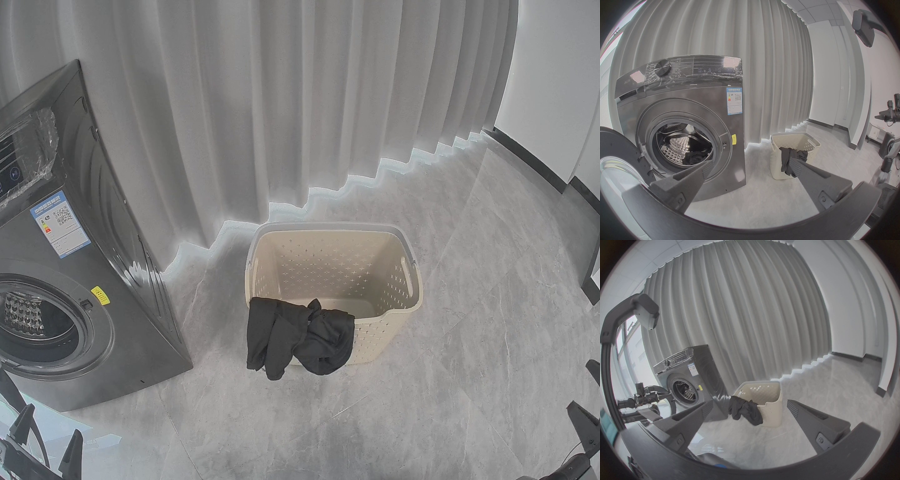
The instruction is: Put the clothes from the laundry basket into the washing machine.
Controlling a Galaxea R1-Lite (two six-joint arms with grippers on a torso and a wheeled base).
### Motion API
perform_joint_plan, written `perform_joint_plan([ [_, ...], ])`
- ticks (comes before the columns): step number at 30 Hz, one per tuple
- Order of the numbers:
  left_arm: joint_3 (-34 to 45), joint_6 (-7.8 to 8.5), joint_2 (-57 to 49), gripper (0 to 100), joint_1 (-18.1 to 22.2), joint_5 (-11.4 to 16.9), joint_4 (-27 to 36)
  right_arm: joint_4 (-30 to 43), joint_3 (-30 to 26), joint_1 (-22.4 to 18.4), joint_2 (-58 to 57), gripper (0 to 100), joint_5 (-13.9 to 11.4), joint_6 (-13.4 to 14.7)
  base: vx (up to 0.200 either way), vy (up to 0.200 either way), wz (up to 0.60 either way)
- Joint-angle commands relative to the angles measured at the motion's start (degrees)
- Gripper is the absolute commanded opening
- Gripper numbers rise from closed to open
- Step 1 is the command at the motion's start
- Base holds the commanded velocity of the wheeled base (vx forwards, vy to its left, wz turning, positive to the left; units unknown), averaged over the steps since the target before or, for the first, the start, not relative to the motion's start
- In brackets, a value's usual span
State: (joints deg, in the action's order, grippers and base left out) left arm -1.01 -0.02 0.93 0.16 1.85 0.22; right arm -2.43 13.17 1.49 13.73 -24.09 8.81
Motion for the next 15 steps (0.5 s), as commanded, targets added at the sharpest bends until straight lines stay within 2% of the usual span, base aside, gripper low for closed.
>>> perform_joint_plan([
  [1, 0.92, 0.02, -0.93, 100, 0.02, -0.01, 0.04, -5.40, 2.48, 1.15, 23.54, 100, -7.99, 1.38, 0.000, 0.000, 0.00],
  [3, 0.92, 0.02, -0.93, 100, 0.02, -0.01, 0.04, -9.18, 2.30, 3.17, 28.46, 100, -8.43, 1.56, 0.000, 0.000, 0.00],
  [6, 0.92, 0.02, -0.84, 100, 0.02, -0.01, 0.04, -14.54, 2.04, 8.88, 36.90, 100, -8.61, 2.17, 0.000, 0.000, 0.00],
  [11, 0.92, 0.02, -0.93, 100, 0.02, -0.01, 0.04, -19.02, 2.57, 16.18, 44.28, 100, -8.08, 2.17, 0.200, 0.000, 0.00],
  [15, 0.92, 0.02, -0.93, 100, 0.02, -0.01, 0.04, -22.18, 2.74, 18.02, 48.32, 100, -8.08, 2.17, 0.200, 0.000, 0.00],
])
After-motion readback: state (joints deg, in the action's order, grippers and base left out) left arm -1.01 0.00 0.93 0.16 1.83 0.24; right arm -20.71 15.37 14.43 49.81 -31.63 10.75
